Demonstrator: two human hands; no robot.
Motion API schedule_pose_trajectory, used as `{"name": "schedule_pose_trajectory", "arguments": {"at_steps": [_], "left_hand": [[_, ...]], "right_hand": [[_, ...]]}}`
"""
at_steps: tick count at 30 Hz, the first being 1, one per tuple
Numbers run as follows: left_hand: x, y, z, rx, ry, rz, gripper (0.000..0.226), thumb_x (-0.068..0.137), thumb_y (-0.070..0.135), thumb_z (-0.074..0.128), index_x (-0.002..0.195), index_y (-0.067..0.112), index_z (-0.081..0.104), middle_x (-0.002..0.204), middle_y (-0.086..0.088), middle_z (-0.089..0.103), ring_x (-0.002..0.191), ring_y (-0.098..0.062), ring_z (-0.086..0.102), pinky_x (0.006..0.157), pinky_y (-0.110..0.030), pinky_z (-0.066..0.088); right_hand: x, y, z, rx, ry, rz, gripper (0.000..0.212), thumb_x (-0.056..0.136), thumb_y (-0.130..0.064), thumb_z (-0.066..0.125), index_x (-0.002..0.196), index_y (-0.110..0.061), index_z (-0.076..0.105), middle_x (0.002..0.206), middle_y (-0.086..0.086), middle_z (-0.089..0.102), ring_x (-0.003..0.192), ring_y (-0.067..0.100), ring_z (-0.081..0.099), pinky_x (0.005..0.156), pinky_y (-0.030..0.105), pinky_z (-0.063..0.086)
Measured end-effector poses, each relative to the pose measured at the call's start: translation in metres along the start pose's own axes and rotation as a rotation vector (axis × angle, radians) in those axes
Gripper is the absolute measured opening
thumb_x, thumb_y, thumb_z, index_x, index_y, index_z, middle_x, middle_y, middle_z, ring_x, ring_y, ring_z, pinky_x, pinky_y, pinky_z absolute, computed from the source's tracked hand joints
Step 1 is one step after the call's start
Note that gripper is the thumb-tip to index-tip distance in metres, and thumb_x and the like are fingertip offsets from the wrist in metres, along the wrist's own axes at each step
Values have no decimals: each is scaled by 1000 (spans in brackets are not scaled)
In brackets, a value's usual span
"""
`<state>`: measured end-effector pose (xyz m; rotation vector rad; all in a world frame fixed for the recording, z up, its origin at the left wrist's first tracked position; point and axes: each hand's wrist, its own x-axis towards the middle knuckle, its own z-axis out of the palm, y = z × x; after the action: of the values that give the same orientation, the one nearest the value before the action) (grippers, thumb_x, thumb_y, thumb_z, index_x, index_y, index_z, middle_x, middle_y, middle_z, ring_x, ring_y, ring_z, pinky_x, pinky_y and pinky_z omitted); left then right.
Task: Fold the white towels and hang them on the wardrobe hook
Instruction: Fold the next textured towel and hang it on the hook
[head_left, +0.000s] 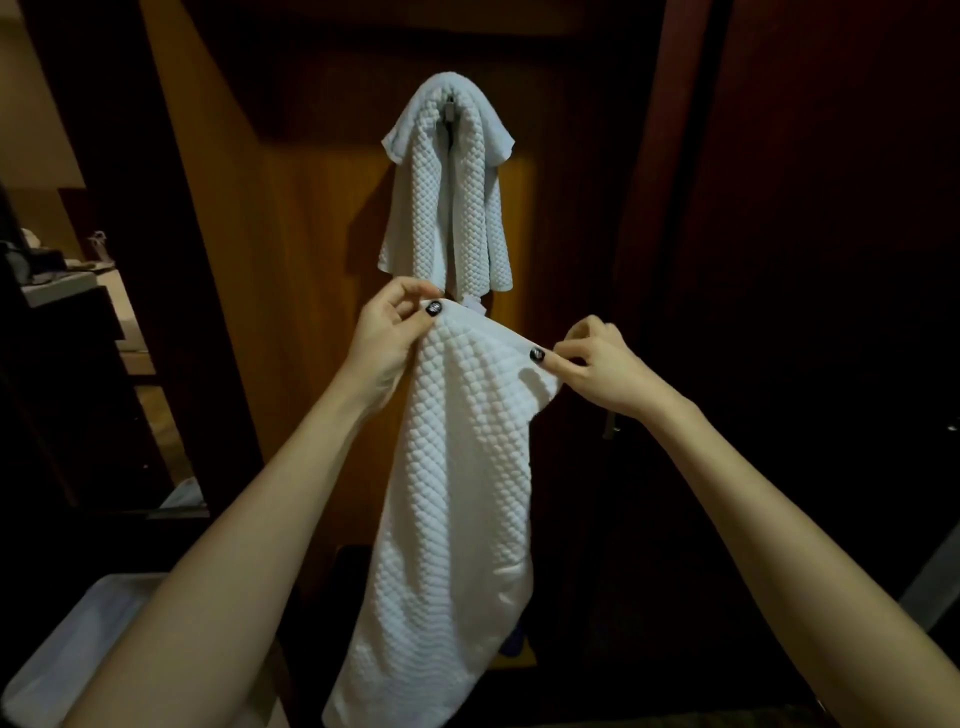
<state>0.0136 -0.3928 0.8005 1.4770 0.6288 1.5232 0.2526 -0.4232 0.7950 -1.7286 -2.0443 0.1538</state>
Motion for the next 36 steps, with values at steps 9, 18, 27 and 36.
{"name": "schedule_pose_trajectory", "arguments": {"at_steps": [9, 18, 27, 36], "left_hand": [[11, 1, -36, 174, 110, 27, 17, 92, 4, 56, 96, 20, 60, 97, -2, 66, 89, -13, 63, 74, -23, 51], [6, -10, -78, 553, 269, 72, 13, 91, 6, 60, 101, 12, 64, 108, -5, 66, 103, -9, 61, 80, -12, 49], [-4, -29, -66, 615, 186, 105, 16, 85, 1, 64, 90, 15, 64, 91, 9, 67, 89, 4, 63, 75, -9, 48], [-15, -72, -27, 708, 262, -64, 9, 83, 7, 68, 91, 10, 66, 89, -4, 70, 80, -13, 66, 62, -19, 48]], "right_hand": [[-11, 14, 18, 247, -74, 15, 27, 83, -41, 73, 73, -17, 65, 87, 4, 59, 73, 3, 50, 61, 21, 36], [-3, 2, 4, 468, 146, -102, 32, 86, -26, 71, 69, -6, 53, 68, 1, 54, 63, 8, 48, 60, 28, 37], [11, 8, -11, 66, 298, -59, 17, 94, -26, 60, 80, -18, 57, 71, -8, 55, 64, 12, 52, 54, 31, 34], [-8, 11, 30, 383, 105, 53, 40, 87, -4, 54, 121, -23, 64, 102, -3, 68, 71, 9, 66, 57, 19, 50]]}}
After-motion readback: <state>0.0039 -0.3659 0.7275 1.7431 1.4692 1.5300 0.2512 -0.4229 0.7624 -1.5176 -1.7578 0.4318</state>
